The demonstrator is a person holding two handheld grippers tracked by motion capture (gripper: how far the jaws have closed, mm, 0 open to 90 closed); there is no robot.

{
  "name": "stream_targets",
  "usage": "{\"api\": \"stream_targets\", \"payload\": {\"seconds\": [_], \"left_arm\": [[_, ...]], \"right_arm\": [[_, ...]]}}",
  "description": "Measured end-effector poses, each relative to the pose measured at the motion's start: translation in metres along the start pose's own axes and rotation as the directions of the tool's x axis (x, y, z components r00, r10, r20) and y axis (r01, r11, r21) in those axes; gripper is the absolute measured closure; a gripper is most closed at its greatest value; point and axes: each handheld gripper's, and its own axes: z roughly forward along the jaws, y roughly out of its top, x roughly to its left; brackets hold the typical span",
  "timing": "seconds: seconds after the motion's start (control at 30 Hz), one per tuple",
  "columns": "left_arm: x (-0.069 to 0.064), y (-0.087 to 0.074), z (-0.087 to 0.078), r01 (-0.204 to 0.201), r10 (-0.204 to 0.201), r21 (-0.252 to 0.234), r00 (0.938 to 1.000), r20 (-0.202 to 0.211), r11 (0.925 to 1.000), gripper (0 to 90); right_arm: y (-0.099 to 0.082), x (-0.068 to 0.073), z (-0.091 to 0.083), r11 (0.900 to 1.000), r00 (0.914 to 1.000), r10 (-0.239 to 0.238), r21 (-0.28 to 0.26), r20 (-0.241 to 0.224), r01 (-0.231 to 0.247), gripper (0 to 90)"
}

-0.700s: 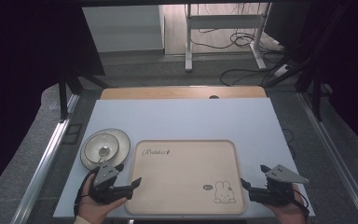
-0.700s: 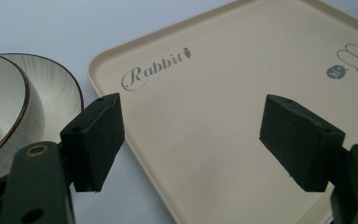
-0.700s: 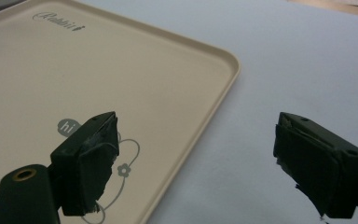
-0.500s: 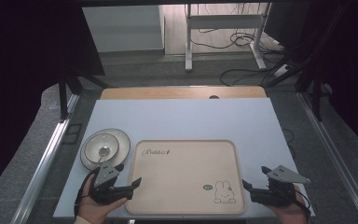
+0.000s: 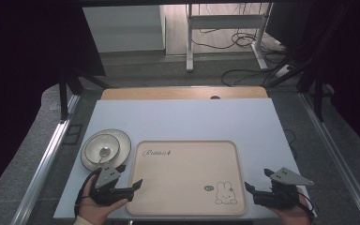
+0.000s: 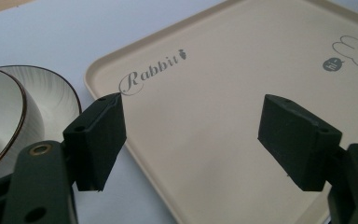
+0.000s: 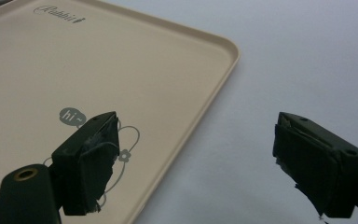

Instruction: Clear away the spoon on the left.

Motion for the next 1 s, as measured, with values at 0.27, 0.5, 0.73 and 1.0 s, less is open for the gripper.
{"api": "stream_targets", "payload": {"seconds": [0.27, 0.5, 0.73, 1.0], "left_arm": [[0.002, 0.002, -0.005, 0.005, -0.006, -0.023, 0.9997, -0.022, 0.9997, 24.4], [0.006, 0.006, -0.015, 0.007, -0.009, -0.053, 0.9993, -0.036, 0.9986, 25.0], [0.009, 0.010, -0.024, -0.003, 0.000, -0.071, 0.9986, -0.053, 0.9975, 25.8], [0.014, 0.009, -0.031, 0.000, -0.006, -0.076, 0.9973, -0.074, 0.9971, 26.4]], "right_arm": [[-0.001, -0.002, -0.002, 1.0000, 1.0000, 0.000, -0.004, 0.002, 0.000, 14.7], [-0.001, 0.000, -0.003, 0.9997, 0.9999, -0.010, -0.021, 0.003, 0.010, 15.6], [-0.001, -0.002, -0.003, 0.9999, 1.0000, -0.006, -0.015, 0.004, 0.006, 15.6], [-0.002, -0.003, -0.002, 1.0000, 1.0000, -0.003, -0.005, 0.005, 0.004, 15.8]]}}
